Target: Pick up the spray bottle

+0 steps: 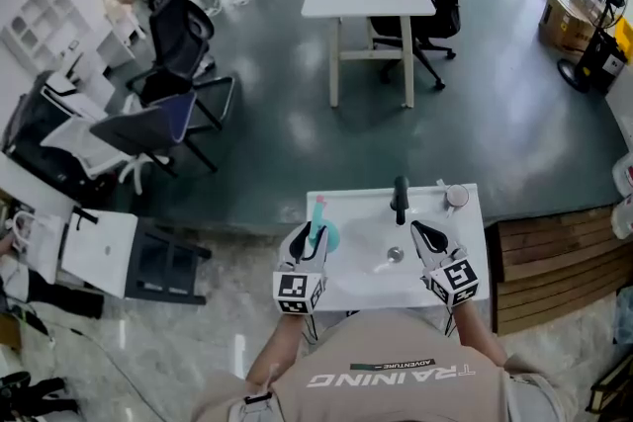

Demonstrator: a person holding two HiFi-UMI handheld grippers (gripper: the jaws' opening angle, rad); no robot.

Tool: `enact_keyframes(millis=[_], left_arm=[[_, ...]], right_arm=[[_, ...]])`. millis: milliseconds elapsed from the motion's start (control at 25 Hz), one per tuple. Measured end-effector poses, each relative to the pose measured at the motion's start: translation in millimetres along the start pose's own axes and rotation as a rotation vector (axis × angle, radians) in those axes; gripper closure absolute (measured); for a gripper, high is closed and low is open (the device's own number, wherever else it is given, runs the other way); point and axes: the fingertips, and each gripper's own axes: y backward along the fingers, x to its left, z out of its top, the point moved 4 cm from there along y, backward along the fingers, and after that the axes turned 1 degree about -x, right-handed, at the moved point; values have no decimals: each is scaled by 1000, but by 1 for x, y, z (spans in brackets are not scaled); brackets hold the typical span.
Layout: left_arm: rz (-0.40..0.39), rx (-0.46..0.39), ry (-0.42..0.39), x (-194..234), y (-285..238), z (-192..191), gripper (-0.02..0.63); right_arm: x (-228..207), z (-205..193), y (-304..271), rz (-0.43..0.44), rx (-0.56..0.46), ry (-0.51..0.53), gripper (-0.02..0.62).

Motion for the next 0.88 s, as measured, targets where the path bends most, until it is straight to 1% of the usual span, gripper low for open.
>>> enact_keyframes(millis=[200,480,880], left_arm=[[-9,-19,10,-2,-1,8,457],[-25,-47,2,-1,-8,25,457],[-40,-72,4,-4,-15,32,457]], right_arm=[[-4,5,4,-10,-13,2,592],[-10,13,6,-20,-22,15,592],[-17,12,11,-47,-24,14,592]])
